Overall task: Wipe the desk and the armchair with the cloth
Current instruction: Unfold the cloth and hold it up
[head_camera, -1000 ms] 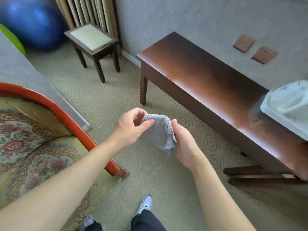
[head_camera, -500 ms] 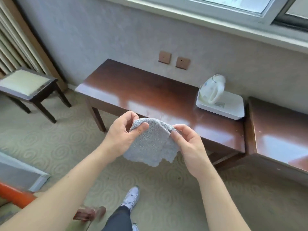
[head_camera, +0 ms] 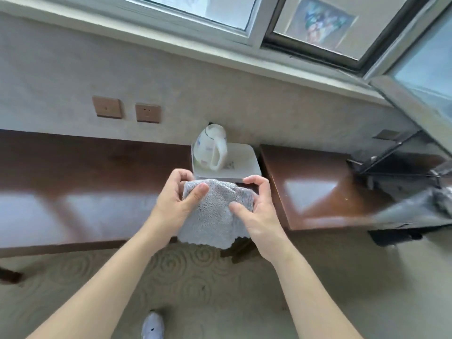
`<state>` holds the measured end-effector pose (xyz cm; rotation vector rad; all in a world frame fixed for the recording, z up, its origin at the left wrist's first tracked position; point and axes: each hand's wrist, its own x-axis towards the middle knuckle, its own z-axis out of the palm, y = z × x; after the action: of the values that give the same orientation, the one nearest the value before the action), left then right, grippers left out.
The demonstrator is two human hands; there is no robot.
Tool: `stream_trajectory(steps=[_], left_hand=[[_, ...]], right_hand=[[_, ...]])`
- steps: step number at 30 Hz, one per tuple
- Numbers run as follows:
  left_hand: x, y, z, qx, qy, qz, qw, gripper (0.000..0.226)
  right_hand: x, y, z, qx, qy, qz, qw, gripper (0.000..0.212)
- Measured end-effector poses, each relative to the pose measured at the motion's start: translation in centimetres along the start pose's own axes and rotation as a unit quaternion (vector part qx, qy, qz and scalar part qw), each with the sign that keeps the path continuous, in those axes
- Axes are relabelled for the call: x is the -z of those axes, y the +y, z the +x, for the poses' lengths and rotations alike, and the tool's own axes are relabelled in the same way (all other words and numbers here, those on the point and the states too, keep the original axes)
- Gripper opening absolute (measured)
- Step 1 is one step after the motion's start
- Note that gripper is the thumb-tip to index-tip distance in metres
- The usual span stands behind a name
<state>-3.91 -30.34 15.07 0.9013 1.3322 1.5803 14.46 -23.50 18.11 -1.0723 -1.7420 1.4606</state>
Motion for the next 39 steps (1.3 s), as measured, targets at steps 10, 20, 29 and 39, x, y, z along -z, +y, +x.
stream_trajectory(steps=[10,20,29,39], left_hand=[[-2.6,-3.4,13.3,0.042,-0.085,0.231,0.968,0.025],[-10.0,-11.6,25.8,0.124,-0.1,0.389,0.907,0.044],[-17.9,-21.4,38.2,0.207,-0.07,0.443,0.87,0.048],[-16.0,-27.7,41.9,0.187,-0.108,0.613,0.76,0.073]], right_hand=[[5.8,4.2,11.0,-0.047,0.093,-0.03,0.994,0.017],[14.5,13.5,25.2,-0.168,-0.078,-0.043,0.982,0.027],[19.0,24.1,39.8,-0.21,-0.095,-0.212,0.95,0.038],[17.5,29.6,44.7,-0.137,-0.264,-0.395,0.869,0.082]])
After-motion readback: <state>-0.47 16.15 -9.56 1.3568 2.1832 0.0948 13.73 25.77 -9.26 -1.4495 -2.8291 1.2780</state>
